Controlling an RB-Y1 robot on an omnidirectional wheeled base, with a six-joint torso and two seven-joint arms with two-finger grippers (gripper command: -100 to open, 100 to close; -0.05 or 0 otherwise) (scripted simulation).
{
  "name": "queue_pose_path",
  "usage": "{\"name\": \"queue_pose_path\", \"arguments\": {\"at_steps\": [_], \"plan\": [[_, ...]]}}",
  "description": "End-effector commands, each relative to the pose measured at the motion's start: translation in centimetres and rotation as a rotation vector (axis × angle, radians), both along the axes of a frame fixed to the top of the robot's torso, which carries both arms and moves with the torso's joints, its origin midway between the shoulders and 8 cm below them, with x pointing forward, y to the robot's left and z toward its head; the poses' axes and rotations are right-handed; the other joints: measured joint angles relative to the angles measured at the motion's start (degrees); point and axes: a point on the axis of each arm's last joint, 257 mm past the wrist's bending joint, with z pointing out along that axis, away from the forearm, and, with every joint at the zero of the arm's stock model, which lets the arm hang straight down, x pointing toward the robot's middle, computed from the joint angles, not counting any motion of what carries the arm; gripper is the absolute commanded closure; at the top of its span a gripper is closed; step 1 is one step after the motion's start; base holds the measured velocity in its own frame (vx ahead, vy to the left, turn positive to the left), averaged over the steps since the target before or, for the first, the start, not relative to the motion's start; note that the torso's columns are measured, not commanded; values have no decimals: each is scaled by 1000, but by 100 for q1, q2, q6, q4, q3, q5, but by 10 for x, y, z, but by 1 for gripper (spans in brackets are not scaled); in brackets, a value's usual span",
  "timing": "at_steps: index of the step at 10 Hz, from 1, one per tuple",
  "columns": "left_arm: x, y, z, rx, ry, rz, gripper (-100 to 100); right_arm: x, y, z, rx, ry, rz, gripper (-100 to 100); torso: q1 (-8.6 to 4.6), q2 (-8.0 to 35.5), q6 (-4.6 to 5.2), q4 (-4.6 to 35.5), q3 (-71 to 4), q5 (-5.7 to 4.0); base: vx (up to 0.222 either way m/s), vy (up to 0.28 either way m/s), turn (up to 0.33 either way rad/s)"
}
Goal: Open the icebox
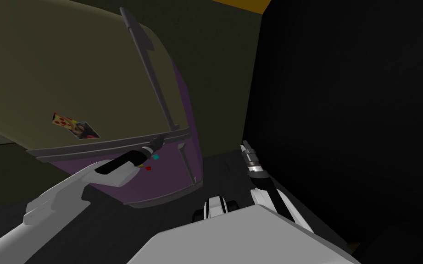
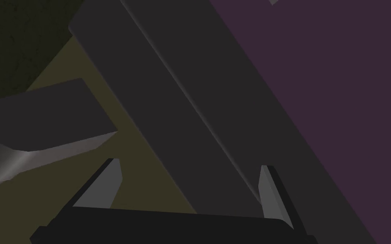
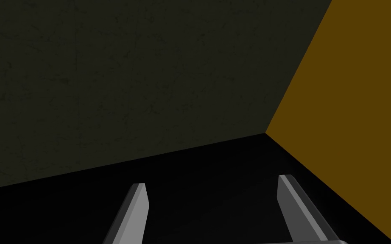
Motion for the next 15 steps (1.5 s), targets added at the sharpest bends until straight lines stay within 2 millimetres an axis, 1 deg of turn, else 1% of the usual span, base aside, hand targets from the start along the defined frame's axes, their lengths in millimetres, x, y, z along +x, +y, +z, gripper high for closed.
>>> {"name": "queue_pose_path", "arguments": {"at_steps": [1, 3, 4, 6, 8, 9, 10, 11, 12, 13, 14, 15], "plan": [[7, 23, 23, 45, 15, 58, -100, 0, 0, 0, 0, 0, 0, 0, -16, 10, 0, 2, 5, -4, -34, -181, -19], [10, 38, 41, 72, 21, 99, -100, 0, 0, 0, 0, 0, 0, 0, -42, 19, 2, 6, 12, -13, -32, -214, -1], [11, 45, 49, 83, 24, 117, -100, 0, 0, 0, 0, 0, 0, 0, -48, 20, 22, 15, 11, -27, -6, -158, 12], [12, 56, 64, 100, 27, 149, -100, 0, 0, 0, 0, 0, 0, 0, -105, 20, 58, 31, 6, -65, -20, -137, -2], [12, 63, 76, 111, 28, 172, -100, 0, 0, 0, 0, 0, 0, 0, -141, 21, 68, 40, 6, -87, -15, -95, -8], [12, 63, 76, 111, 28, 172, -100, 0, 0, 0, 0, 0, 0, 0, -155, 33, 72, 43, 13, -93, -4, -59, -8], [12, 66, 80, 115, 29, 180, -100, 0, 0, 0, 0, 0, 0, 0, -158, 34, 75, 43, 15, -95, -4, -45, -9], [12, 66, 80, 115, 29, 180, -100, 0, 0, 0, 0, 0, 0, 0, -158, 34, 75, 43, 14, -95, -4, -24, 1], [12, 74, 66, 109, 61, 199, -100, 0, 0, 0, 0, 0, 0, 0, -156, 34, 75, 44, 14, -96, -2, 11, 50], [15, 88, 52, 83, 76, 220, -100, 0, 0, 0, 0, 0, 0, 0, -137, 35, 60, 38, 17, -81, 37, 81, 22], [14, 86, 47, 91, 96, 220, -100, 0, 0, 0, 0, 0, 0, 0, -88, 13, 53, 38, 0, -69, 13, 50, 19], [14, 88, 41, 89, 107, 223, 100, 0, 0, 0, 0, 0, 0, 0, -75, 6, 36, 28, -6, -53, -4, 11, 6]]}}
